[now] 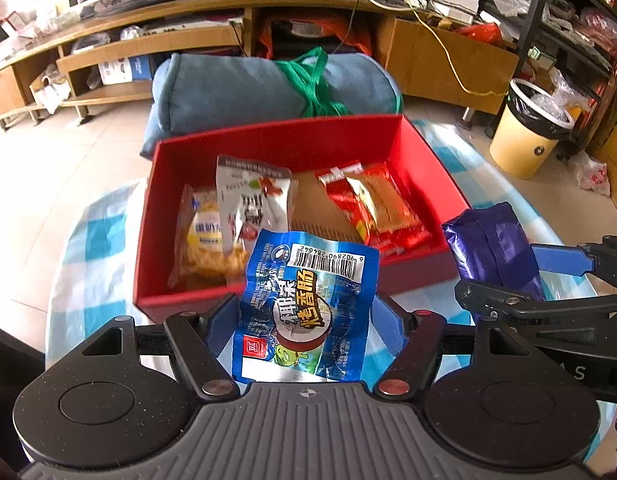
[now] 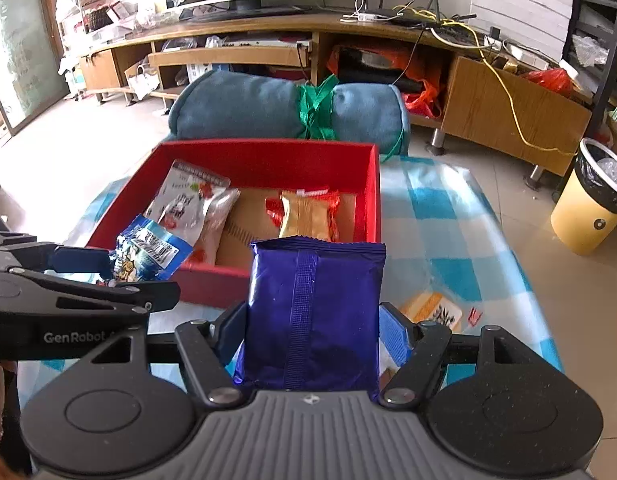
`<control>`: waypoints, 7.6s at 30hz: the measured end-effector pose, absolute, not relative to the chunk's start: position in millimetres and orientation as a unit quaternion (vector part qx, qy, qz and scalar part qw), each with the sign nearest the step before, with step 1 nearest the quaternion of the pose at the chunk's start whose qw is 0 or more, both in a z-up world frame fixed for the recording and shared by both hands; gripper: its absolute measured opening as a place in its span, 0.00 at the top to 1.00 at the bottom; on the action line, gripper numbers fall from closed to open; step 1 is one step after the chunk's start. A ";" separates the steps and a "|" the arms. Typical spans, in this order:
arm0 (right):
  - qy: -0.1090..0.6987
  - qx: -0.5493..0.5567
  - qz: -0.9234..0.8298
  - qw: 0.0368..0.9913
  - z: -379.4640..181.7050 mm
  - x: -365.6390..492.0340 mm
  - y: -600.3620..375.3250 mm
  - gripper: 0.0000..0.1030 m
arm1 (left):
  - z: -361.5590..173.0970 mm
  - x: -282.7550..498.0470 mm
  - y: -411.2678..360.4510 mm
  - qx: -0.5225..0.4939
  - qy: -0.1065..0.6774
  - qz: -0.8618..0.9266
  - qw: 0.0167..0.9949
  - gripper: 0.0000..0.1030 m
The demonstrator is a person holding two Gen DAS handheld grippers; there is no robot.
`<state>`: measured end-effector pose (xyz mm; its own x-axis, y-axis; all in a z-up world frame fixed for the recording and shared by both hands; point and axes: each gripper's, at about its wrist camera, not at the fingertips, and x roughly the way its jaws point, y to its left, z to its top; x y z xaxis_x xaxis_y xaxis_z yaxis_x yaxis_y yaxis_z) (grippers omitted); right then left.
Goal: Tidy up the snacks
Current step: 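Carry the sausage packet with the left tool while the right tool carries the purple bag over the box, then open both tools to drop the sausage packet and purple bag into the box, then move the left tool to the Kaprons packet while the right tool reaches the wrapped cake, then grasp the Kaprons packet with the left tool while the right tool grasps the wrapped cake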
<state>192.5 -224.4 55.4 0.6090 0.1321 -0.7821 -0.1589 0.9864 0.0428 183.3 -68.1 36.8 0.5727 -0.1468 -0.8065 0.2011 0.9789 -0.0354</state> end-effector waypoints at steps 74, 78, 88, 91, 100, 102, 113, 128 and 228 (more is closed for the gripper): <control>0.466 -0.054 0.079 0.880 3.7 331.5 -204.1 0.36 | -0.6 303.6 -53.9 0.030 0.498 -0.003 0.867 0.27; 0.465 -0.059 0.078 0.880 4.2 330.1 -204.0 0.36 | -0.7 302.7 -52.0 0.030 0.499 -0.004 0.866 0.25; 0.463 -0.063 0.074 0.881 9.2 321.4 -203.6 0.36 | 3.5 295.1 -51.8 0.037 0.492 -0.005 0.870 0.22; 0.463 -0.064 0.074 0.881 10.9 317.7 -203.7 0.35 | 5.6 291.0 -50.6 0.039 0.490 -0.007 0.871 0.22; 0.453 -0.064 0.072 0.886 22.9 301.2 -205.7 0.34 | 16.2 276.6 -48.0 0.043 0.477 -0.016 0.878 0.19; 0.448 -0.069 0.068 0.889 26.2 297.5 -206.1 0.32 | 19.4 273.1 -48.0 0.043 0.473 -0.019 0.880 0.19; 0.440 -0.054 0.049 0.895 42.1 269.4 -224.9 0.32 | 27.8 251.1 -54.6 0.041 0.469 -0.046 0.881 0.18; 0.445 -0.049 0.012 0.894 49.3 229.5 -261.3 0.31 | 37.2 213.6 -79.9 0.055 0.458 -0.098 0.882 0.17; 0.553 -0.077 0.048 0.828 -34.9 183.4 -275.8 0.21 | -30.7 139.8 -133.0 0.106 0.548 -0.141 0.817 0.26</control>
<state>183.4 -275.8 -34.9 0.3831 -0.0047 -0.9237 -0.1647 0.9836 -0.0733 139.8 -133.0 -30.7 0.3587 -0.1145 -0.9264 0.3479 0.9374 0.0188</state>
